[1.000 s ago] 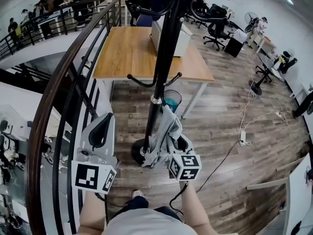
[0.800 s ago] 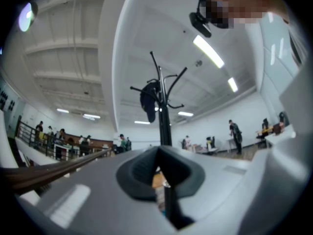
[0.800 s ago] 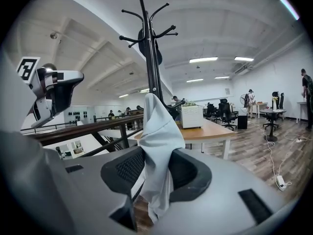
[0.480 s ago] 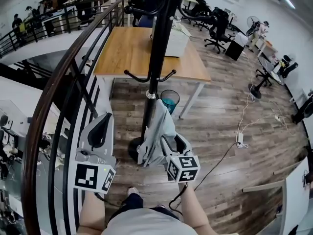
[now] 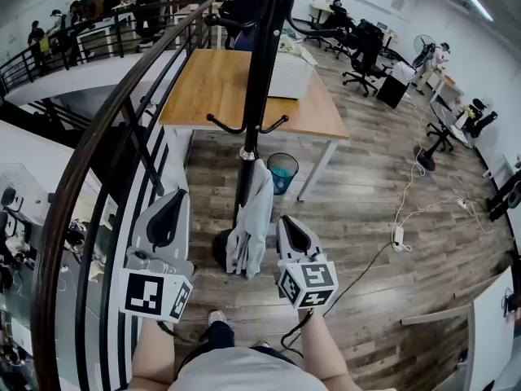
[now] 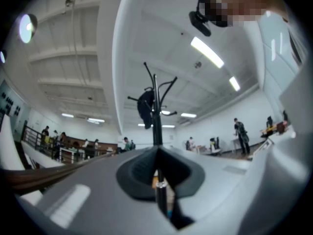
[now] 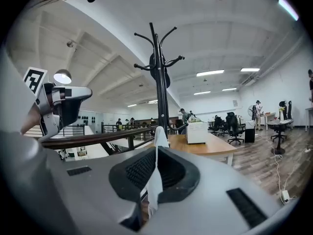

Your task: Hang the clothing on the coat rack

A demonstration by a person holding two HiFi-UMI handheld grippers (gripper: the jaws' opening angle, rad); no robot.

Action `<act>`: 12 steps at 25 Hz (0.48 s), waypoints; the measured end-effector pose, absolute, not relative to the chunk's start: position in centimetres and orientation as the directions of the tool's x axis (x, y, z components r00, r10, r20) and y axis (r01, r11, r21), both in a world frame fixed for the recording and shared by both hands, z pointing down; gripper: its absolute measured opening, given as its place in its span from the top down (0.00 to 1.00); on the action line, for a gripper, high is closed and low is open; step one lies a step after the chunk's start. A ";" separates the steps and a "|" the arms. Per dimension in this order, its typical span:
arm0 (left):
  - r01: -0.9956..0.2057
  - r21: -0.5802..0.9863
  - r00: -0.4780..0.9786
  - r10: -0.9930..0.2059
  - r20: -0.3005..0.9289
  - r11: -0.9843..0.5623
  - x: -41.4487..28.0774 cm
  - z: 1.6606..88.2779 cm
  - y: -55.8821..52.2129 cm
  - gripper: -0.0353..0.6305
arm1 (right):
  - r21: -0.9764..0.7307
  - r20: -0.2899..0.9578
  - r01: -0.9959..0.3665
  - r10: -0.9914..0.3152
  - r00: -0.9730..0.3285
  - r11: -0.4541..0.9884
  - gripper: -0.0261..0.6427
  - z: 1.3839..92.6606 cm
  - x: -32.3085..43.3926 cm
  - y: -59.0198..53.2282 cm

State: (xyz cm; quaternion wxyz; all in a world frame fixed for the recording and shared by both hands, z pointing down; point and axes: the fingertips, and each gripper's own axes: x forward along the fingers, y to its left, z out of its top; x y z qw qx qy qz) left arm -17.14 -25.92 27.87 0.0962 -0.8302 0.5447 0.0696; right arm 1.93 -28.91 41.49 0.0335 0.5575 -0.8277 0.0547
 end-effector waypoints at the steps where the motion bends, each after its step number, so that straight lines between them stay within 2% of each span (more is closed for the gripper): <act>1: -0.920 -0.084 0.393 -0.893 -0.222 -0.384 -17.2 27.9 -25.6 0.93 | -0.048 0.106 -0.925 -0.919 -0.379 0.376 0.96 41.1 1.9 -28.6; 12: -0.935 -0.091 0.354 -0.909 -0.222 -0.342 -16.6 27.8 -22.0 0.93 | -0.031 0.051 -0.919 -0.917 -0.395 0.394 0.96 37.5 3.3 -25.5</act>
